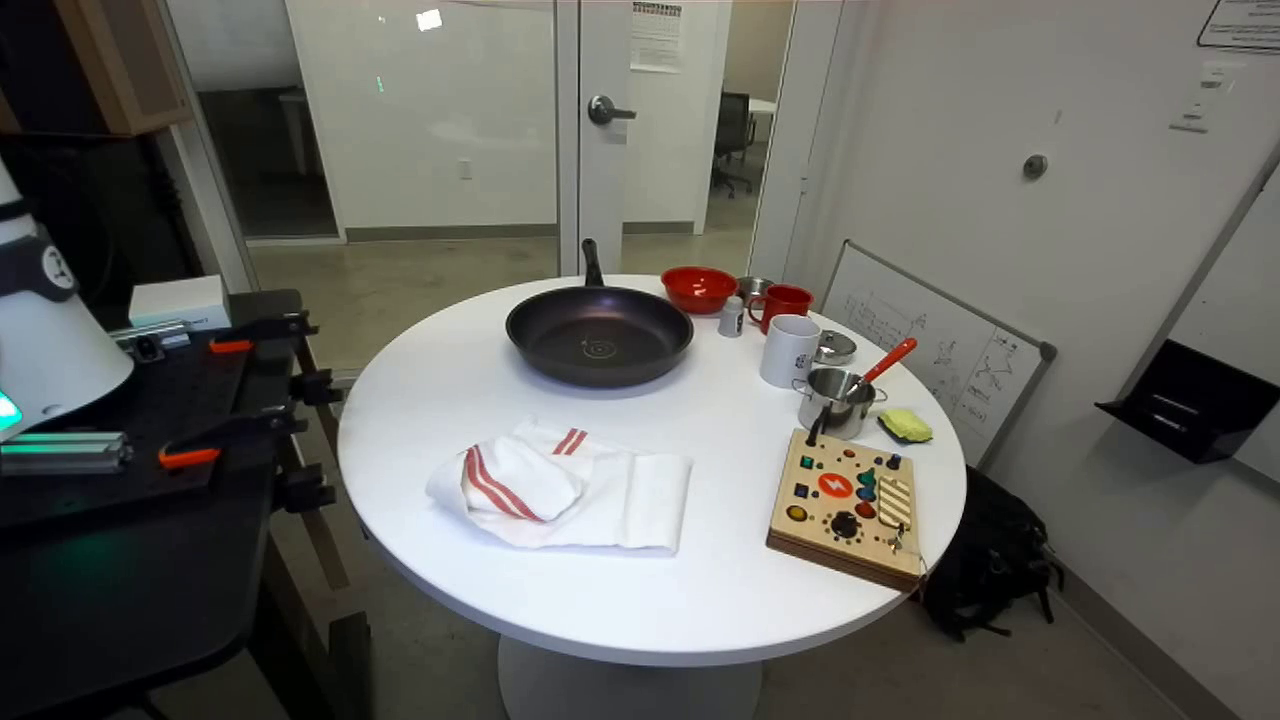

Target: Wipe the pan with the dish cloth

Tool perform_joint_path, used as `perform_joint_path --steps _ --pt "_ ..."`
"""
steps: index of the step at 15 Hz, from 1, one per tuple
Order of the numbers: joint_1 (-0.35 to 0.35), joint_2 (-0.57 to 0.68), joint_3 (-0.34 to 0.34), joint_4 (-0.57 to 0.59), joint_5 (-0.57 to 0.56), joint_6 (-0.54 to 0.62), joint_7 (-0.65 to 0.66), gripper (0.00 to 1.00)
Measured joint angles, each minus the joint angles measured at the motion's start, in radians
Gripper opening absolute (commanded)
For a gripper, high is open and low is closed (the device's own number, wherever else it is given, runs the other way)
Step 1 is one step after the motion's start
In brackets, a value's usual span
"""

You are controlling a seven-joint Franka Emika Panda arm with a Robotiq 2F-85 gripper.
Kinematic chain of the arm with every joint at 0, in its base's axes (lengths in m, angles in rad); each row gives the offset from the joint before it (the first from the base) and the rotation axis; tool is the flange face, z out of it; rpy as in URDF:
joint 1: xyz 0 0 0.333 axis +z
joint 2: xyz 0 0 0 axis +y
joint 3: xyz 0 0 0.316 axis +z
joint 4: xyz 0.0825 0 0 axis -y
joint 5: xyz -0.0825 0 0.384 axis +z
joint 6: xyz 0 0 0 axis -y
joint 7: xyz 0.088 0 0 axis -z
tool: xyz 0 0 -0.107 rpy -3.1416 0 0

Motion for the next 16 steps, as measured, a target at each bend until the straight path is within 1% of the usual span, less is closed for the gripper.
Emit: perform_joint_path --steps 5,6,8,11,14,16 --pt "0.002 0.002 -0.004 0.000 0.000 -0.001 -0.002 1.00" --pt "0.003 0.006 -0.009 0.000 0.000 -0.001 -0.007 1.00" --pt "0.010 0.021 -0.038 -0.004 0.000 0.029 -0.060 1.00" --pt "0.050 0.064 -0.151 -0.012 0.021 0.110 -0.222 1.00" --pt "0.088 0.113 -0.270 -0.018 0.042 0.178 -0.424 1.00" --pt "0.107 0.139 -0.330 -0.034 0.044 0.229 -0.559 1.00"
